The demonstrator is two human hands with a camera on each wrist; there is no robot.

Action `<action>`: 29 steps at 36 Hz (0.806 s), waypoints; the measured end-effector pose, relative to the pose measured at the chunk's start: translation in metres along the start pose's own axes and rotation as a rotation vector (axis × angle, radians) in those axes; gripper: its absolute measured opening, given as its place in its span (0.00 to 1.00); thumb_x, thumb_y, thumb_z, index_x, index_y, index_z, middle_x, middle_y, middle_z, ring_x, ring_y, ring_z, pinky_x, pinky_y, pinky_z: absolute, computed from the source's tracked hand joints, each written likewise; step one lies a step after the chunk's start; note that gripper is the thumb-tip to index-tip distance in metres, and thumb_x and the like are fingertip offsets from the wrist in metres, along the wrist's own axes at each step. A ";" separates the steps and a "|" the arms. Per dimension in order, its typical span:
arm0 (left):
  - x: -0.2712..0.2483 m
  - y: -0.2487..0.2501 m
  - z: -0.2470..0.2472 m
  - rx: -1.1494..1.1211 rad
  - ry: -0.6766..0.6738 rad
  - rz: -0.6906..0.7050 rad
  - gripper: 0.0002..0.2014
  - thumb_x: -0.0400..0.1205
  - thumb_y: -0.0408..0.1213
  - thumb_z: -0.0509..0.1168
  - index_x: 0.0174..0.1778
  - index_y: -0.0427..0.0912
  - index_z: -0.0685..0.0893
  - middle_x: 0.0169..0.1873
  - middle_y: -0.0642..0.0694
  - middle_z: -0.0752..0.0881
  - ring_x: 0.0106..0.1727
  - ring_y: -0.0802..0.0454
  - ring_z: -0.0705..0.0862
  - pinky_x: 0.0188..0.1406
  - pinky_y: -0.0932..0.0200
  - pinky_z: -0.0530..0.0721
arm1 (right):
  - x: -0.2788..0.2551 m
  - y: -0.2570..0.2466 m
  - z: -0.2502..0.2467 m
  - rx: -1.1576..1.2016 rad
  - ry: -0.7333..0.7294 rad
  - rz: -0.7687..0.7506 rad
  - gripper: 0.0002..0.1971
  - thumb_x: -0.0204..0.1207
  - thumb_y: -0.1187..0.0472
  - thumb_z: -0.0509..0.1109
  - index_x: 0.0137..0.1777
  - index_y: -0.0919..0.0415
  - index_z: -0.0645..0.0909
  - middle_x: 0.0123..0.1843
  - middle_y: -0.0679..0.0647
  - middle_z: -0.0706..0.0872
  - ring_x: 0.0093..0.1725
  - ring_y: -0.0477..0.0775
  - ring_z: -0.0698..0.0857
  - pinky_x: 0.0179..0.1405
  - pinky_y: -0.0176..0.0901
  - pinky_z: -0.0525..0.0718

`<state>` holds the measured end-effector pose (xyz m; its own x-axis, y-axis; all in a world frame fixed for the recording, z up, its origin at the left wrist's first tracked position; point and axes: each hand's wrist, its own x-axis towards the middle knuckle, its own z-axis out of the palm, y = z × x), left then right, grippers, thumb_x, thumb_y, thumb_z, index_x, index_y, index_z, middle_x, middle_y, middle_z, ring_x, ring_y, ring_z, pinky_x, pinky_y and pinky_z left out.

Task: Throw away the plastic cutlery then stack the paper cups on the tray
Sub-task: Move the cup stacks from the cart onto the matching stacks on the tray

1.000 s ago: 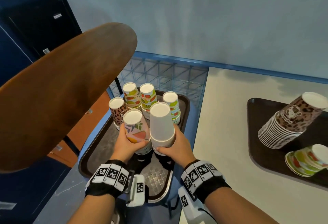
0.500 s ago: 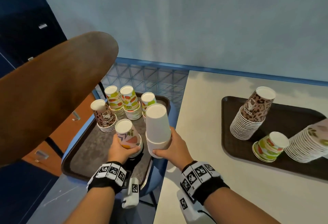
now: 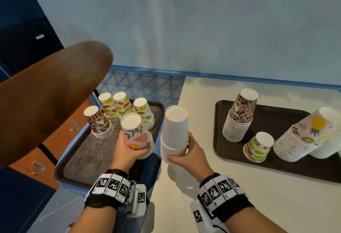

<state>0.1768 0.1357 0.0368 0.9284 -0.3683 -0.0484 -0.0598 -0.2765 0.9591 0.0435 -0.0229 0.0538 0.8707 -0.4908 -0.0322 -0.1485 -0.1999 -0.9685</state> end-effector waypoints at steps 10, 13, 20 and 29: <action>-0.027 0.042 0.092 -0.150 -0.208 0.093 0.47 0.46 0.41 0.81 0.64 0.45 0.74 0.56 0.49 0.85 0.56 0.59 0.85 0.58 0.58 0.84 | -0.039 0.014 -0.101 0.036 0.182 -0.015 0.31 0.55 0.62 0.84 0.50 0.37 0.72 0.54 0.45 0.84 0.54 0.42 0.83 0.51 0.31 0.79; -0.038 0.052 0.124 -0.139 -0.240 0.090 0.44 0.47 0.41 0.82 0.62 0.49 0.75 0.56 0.48 0.86 0.58 0.54 0.85 0.61 0.52 0.82 | -0.053 0.017 -0.135 0.034 0.219 0.000 0.32 0.57 0.64 0.83 0.53 0.39 0.71 0.55 0.45 0.83 0.56 0.46 0.82 0.55 0.37 0.77; -0.061 0.075 0.188 -0.182 -0.311 0.075 0.46 0.46 0.43 0.81 0.63 0.47 0.73 0.58 0.47 0.85 0.59 0.53 0.84 0.61 0.51 0.82 | -0.077 0.031 -0.199 -0.008 0.281 0.027 0.33 0.57 0.63 0.83 0.53 0.33 0.69 0.52 0.35 0.82 0.51 0.29 0.81 0.50 0.25 0.78; -0.067 0.116 0.239 -0.208 -0.444 0.158 0.46 0.51 0.37 0.82 0.67 0.45 0.73 0.58 0.52 0.85 0.57 0.65 0.84 0.61 0.59 0.83 | -0.097 0.044 -0.236 0.008 0.467 0.085 0.36 0.55 0.65 0.84 0.57 0.37 0.71 0.57 0.46 0.85 0.57 0.48 0.84 0.57 0.40 0.80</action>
<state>0.0196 -0.0837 0.0842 0.6661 -0.7452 0.0315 -0.0708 -0.0211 0.9973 -0.1581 -0.1843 0.0731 0.5511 -0.8345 0.0014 -0.2048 -0.1369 -0.9692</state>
